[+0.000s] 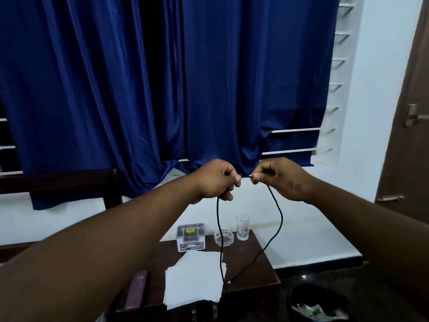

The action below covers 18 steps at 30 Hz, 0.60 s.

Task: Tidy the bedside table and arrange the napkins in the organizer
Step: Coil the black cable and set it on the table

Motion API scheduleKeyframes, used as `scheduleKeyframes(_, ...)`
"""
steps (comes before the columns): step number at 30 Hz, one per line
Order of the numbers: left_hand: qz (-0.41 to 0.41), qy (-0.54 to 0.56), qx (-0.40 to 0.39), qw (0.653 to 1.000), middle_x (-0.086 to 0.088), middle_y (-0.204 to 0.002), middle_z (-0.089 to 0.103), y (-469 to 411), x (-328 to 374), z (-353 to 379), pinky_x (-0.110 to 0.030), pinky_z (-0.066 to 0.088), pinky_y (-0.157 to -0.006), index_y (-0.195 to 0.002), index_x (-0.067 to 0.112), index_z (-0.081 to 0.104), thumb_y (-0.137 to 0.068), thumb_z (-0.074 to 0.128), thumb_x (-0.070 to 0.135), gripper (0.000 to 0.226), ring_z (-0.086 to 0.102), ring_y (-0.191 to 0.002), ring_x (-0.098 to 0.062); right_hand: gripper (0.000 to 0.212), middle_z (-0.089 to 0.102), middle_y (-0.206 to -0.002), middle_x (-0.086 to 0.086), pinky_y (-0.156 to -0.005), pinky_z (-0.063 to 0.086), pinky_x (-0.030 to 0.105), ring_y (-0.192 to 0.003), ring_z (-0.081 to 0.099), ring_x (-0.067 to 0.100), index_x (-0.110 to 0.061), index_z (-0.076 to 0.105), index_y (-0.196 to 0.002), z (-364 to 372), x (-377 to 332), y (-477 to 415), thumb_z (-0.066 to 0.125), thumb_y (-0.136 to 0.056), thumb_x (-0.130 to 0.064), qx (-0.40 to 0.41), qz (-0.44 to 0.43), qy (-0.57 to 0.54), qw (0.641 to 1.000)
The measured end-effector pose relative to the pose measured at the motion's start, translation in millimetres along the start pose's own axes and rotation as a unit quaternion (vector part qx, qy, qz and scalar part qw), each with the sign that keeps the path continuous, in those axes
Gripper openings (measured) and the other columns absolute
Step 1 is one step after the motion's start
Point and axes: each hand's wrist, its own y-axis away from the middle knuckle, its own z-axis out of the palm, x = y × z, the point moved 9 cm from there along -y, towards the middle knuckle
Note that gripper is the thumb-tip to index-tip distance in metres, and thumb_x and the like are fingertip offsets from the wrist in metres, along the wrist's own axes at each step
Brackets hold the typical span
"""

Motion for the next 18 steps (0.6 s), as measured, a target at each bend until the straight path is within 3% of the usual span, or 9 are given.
scheduleKeyframes(3, 0.004, -0.005, -0.003, 1.000, -0.006, -0.081, 0.060, -2, 4, 4, -0.031, 0.060, -0.073, -0.094, 0.006, 0.068, -0.104, 0.057, 0.022, 0.022, 0.069, -0.063, -0.016, 0.009, 0.075, -0.092, -0.008, -0.089, 0.055, 0.037, -0.091, 0.068, 0.009, -0.022, 0.075, -0.093, 9, -13, -1, 0.068, -0.095, -0.027, -0.014, -0.031, -0.012, 0.999)
scheduleKeyframes(13, 0.007, -0.008, 0.012, 1.000, -0.006, -0.080, 0.060, -2, 7, -5, -0.036, 0.061, -0.079, -0.093, 0.006, 0.067, -0.104, 0.056, 0.021, 0.022, 0.068, -0.063, -0.015, 0.010, 0.074, -0.092, -0.006, -0.089, 0.054, 0.048, -0.091, 0.068, 0.016, -0.025, 0.074, -0.089, 4, -6, -3, 0.067, -0.094, -0.031, 0.000, -0.015, -0.012, 1.000)
scheduleKeyframes(18, 0.015, -0.020, 0.014, 1.000, -0.006, -0.080, 0.060, -3, 12, -4, -0.035, 0.061, -0.075, -0.096, 0.002, 0.067, -0.104, 0.056, 0.022, 0.024, 0.066, -0.062, -0.016, 0.013, 0.075, -0.092, -0.008, -0.085, 0.056, 0.034, -0.089, 0.069, 0.008, -0.021, 0.074, -0.091, 10, -20, -7, 0.063, -0.097, -0.023, 0.002, -0.035, -0.003, 0.999)
